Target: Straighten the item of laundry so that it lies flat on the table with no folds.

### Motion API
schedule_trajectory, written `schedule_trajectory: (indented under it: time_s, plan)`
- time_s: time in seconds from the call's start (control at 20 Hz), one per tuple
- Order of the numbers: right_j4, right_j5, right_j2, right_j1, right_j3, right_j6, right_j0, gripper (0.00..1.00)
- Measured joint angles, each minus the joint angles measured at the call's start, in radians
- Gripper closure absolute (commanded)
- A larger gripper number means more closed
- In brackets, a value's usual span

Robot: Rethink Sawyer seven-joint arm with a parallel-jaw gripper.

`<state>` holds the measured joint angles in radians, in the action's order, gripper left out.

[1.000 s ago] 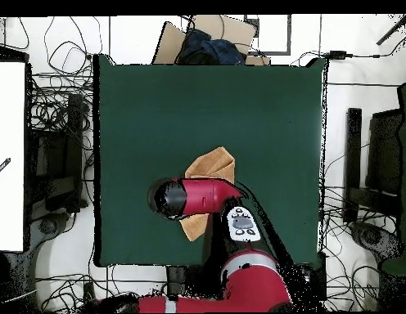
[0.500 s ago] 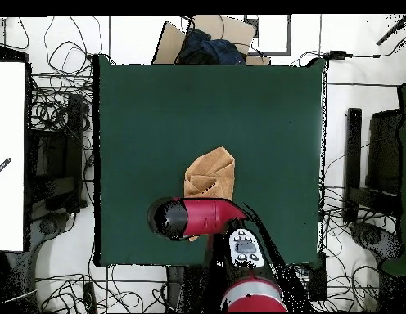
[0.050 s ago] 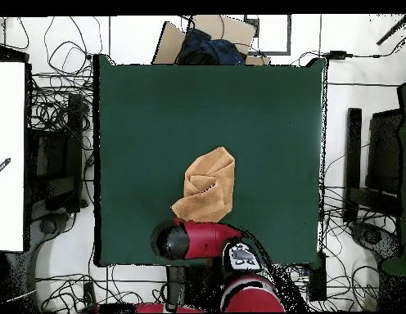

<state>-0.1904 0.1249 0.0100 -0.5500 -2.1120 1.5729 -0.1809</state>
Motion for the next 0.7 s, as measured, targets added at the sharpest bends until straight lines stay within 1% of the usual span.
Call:
schedule_trajectory:
  time_s: [0.2, 0.3, 0.35, 0.4, 0.5, 0.55, 0.7]
  plan:
    - [-0.003, -0.173, -0.024, 0.091, -0.020, 0.000, -0.001, 0.00]
    - [-0.009, -0.311, -0.035, 0.147, -0.042, 0.000, -0.011, 0.00]
    - [-0.012, -0.337, -0.037, 0.149, -0.050, 0.000, -0.013, 0.00]
    - [-0.021, -0.395, -0.040, 0.153, -0.069, 0.000, -0.017, 0.00]
    - [-0.028, -0.446, -0.045, 0.164, -0.081, 0.000, -0.018, 0.00]
    - [-0.034, -0.511, -0.054, 0.180, -0.094, 0.000, -0.018, 0.00]
    - [-0.038, -0.587, -0.062, 0.197, -0.110, 0.000, -0.017, 0.00]
